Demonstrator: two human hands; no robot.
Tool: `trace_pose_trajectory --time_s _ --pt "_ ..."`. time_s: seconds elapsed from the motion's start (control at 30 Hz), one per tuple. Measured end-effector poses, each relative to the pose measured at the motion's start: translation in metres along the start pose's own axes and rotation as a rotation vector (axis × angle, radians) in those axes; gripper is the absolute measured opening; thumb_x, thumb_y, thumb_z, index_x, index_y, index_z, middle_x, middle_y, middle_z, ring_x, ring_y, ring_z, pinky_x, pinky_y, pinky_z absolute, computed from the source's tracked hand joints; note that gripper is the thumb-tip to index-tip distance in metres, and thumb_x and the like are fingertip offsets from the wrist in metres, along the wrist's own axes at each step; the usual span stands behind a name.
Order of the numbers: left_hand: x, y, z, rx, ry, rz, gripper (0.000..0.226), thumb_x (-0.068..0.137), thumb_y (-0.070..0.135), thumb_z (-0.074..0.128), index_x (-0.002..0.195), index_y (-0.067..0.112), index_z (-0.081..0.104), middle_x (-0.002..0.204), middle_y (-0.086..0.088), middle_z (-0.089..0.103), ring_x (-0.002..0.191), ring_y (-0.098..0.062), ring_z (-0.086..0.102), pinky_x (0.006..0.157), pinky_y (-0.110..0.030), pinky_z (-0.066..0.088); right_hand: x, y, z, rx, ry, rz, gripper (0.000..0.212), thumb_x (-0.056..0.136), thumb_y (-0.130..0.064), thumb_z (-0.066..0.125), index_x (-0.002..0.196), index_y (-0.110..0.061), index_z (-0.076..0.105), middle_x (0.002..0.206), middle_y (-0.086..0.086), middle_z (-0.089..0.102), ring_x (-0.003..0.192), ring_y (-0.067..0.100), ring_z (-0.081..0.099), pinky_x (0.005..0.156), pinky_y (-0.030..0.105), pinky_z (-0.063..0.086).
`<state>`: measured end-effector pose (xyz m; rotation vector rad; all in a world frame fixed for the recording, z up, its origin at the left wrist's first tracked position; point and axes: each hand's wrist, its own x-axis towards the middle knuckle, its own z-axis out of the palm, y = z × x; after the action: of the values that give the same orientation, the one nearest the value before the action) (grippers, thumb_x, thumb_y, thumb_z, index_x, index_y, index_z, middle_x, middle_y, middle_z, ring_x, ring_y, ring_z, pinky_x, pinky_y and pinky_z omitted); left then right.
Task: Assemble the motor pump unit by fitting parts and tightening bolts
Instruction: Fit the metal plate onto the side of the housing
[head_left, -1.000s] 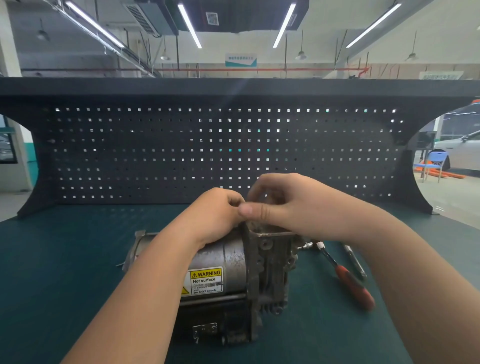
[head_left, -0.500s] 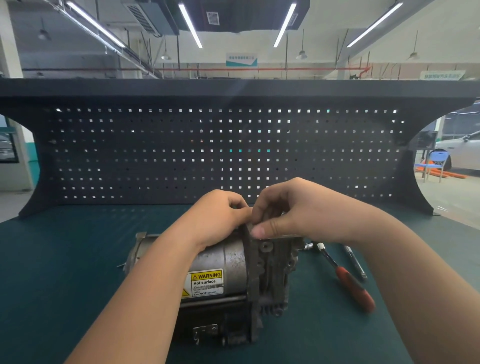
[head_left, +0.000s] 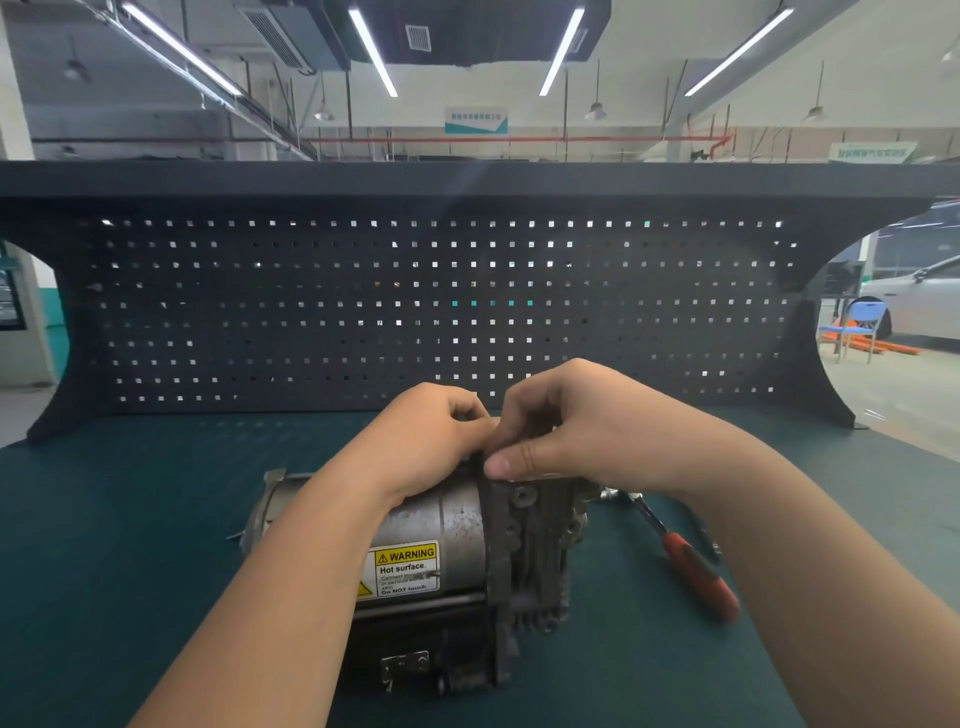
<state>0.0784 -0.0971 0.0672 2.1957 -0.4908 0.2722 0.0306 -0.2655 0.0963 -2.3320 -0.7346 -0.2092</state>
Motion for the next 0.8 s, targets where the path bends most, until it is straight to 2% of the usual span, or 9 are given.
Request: trace_pose_trajectory --time_s 0.13,0.23,0.4,0.5,0.57,0.67,0.73,0.8 --pt "0.0017 -0.0011 0.0003 -0.007 0.005 0.013 0.020 0.083 0.036 0.067 0.076 0.018 0.071 0.056 0.012 0.058 0.046 0.004 0.043 0.043 -0.010 0.031 0.0012 -0.0010 0.0028 -0.017 0.021 0.011 0.023 0.074 -0.033 0.081 0.061 -0.029 0.062 0.064 -0.001 0.063 0.053 0.005 0.049 0.050 0.018 0.038" --pt "0.0024 -0.0015 0.0006 -0.010 0.007 0.013 0.020 0.084 0.035 0.067 0.074 0.018 0.071 0.050 0.016 0.055 0.044 0.005 0.043 0.041 -0.008 0.031 0.0019 0.0001 0.0031 -0.037 0.043 0.020 0.028 0.073 -0.037 0.081 0.061 -0.024 0.060 0.068 0.005 0.065 0.052 0.006 0.046 0.047 0.018 0.036" --pt "0.0027 -0.0009 0.0005 0.002 0.013 0.027 0.022 0.085 0.034 0.066 0.069 0.019 0.069 0.045 0.018 0.052 0.041 0.005 0.042 0.039 -0.007 0.029 0.0010 0.0015 -0.0014 -0.023 0.015 0.015 0.017 0.079 -0.035 0.076 0.068 -0.026 0.068 0.069 0.000 0.067 0.054 0.006 0.051 0.052 0.021 0.043" --pt "0.0028 -0.0019 0.0003 0.004 0.012 0.027 0.023 0.086 0.034 0.066 0.067 0.022 0.068 0.048 0.018 0.054 0.043 0.006 0.044 0.041 -0.007 0.031 -0.0001 0.0040 -0.0051 -0.004 -0.008 -0.004 0.012 0.083 -0.028 0.074 0.072 -0.028 0.071 0.067 -0.007 0.066 0.055 -0.002 0.053 0.055 0.013 0.043" --pt "0.0027 -0.0023 -0.0001 -0.001 0.006 0.031 0.023 0.087 0.036 0.067 0.070 0.021 0.070 0.054 0.013 0.060 0.047 0.006 0.046 0.044 -0.008 0.033 -0.0004 0.0039 -0.0064 0.022 -0.034 -0.022 0.006 0.083 -0.025 0.074 0.079 -0.028 0.074 0.075 -0.007 0.070 0.062 -0.003 0.056 0.061 0.013 0.044" --pt "0.0016 -0.0009 -0.0001 -0.006 -0.015 0.007 0.022 0.084 0.037 0.067 0.076 0.017 0.071 0.063 0.003 0.064 0.058 -0.004 0.050 0.056 -0.021 0.039 -0.0011 0.0019 -0.0064 0.064 -0.064 -0.047 0.010 0.082 -0.018 0.077 0.083 -0.027 0.075 0.073 -0.011 0.070 0.059 -0.007 0.056 0.052 0.003 0.037" --pt "0.0013 0.0003 -0.0001 0.012 -0.014 -0.018 0.025 0.081 0.038 0.065 0.073 0.014 0.068 0.057 0.008 0.057 0.056 -0.007 0.045 0.053 -0.023 0.035 -0.0009 0.0011 -0.0062 0.052 -0.056 -0.043 0.012 0.080 -0.018 0.078 0.081 -0.030 0.075 0.068 -0.014 0.068 0.053 -0.006 0.054 0.048 0.003 0.035" --pt "0.0015 0.0010 0.0004 0.054 -0.009 -0.028 0.027 0.080 0.041 0.063 0.068 0.017 0.063 0.049 0.014 0.050 0.048 -0.002 0.040 0.046 -0.018 0.031 -0.0003 0.0008 -0.0053 0.012 -0.031 -0.035 0.011 0.079 -0.023 0.079 0.077 -0.033 0.074 0.069 -0.012 0.069 0.057 -0.005 0.057 0.052 0.007 0.040"
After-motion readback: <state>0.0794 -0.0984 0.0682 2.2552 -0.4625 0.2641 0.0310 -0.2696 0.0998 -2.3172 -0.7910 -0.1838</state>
